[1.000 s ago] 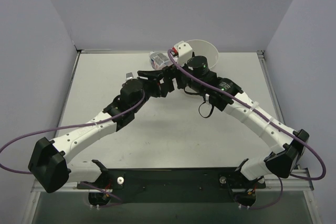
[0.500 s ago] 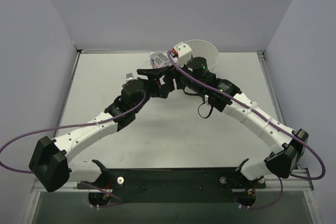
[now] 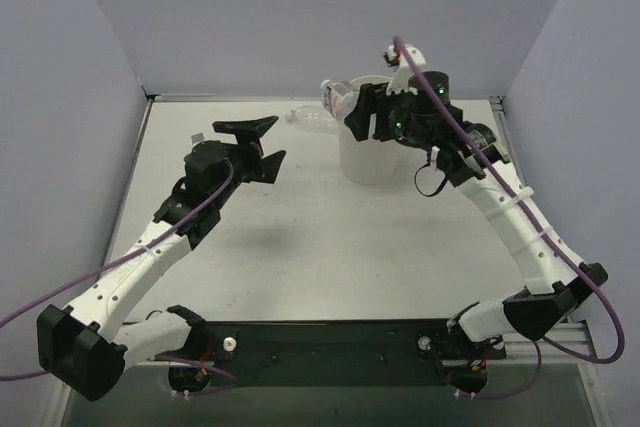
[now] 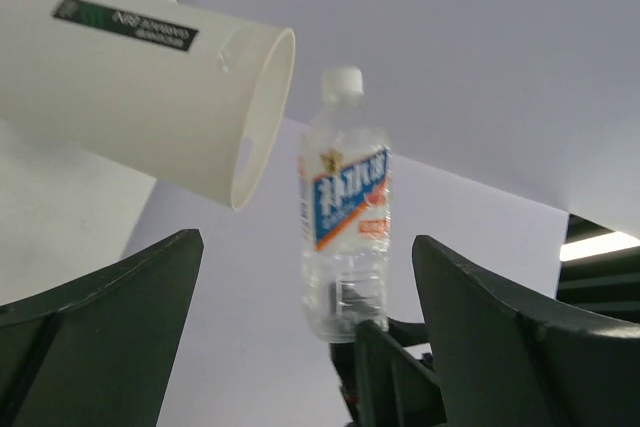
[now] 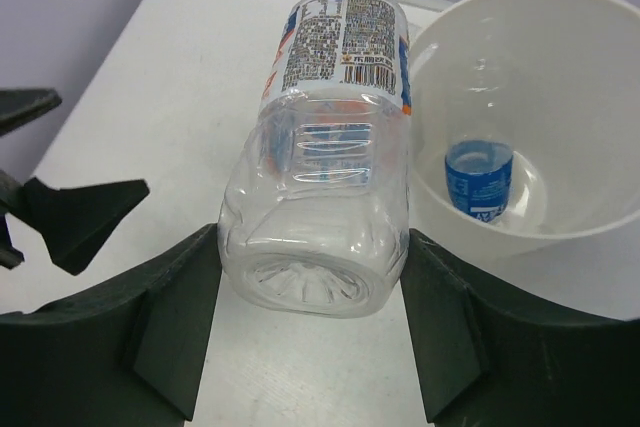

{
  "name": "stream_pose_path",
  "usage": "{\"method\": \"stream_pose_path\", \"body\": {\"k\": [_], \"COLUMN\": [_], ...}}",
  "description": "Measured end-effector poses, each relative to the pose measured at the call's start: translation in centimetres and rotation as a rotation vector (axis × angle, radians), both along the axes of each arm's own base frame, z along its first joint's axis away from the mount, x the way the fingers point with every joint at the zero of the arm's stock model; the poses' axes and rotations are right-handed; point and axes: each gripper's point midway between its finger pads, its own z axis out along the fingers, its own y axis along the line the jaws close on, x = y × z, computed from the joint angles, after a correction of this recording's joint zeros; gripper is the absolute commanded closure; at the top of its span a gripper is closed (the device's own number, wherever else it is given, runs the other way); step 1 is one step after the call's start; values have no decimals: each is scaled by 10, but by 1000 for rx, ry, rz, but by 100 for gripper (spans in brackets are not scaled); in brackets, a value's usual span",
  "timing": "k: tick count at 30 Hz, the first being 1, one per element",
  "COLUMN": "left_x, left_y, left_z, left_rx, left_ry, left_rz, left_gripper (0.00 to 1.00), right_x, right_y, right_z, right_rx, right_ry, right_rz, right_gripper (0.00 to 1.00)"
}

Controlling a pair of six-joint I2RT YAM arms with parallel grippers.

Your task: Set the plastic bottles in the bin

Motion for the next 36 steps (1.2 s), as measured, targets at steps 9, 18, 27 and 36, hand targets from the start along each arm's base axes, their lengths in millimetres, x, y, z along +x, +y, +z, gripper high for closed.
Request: {"method": "stream_pose_path", "body": {"k": [9,18,27,36], "left_x": [0,20,37,66], "left_y": [42,59,75,75], "left_z": [-33,-36,-70,-91], "left_rx": [466,954,1255,1444], "left_ry": [0,-82,-61,-55], "left_rz": [-15,-78,-141,-206], "left_gripper": [3,3,3,3], "right_x": [15,20,44,58], "right_y": [-88,-99,-101,-121], "right_z": [30,-16,-32,-20], "right_rx": [272,382,420,456], "right_ry": [197,476,554,520], "right_rz": [-297,-402,-475,-565], "right_gripper": [55,53,47,0]}}
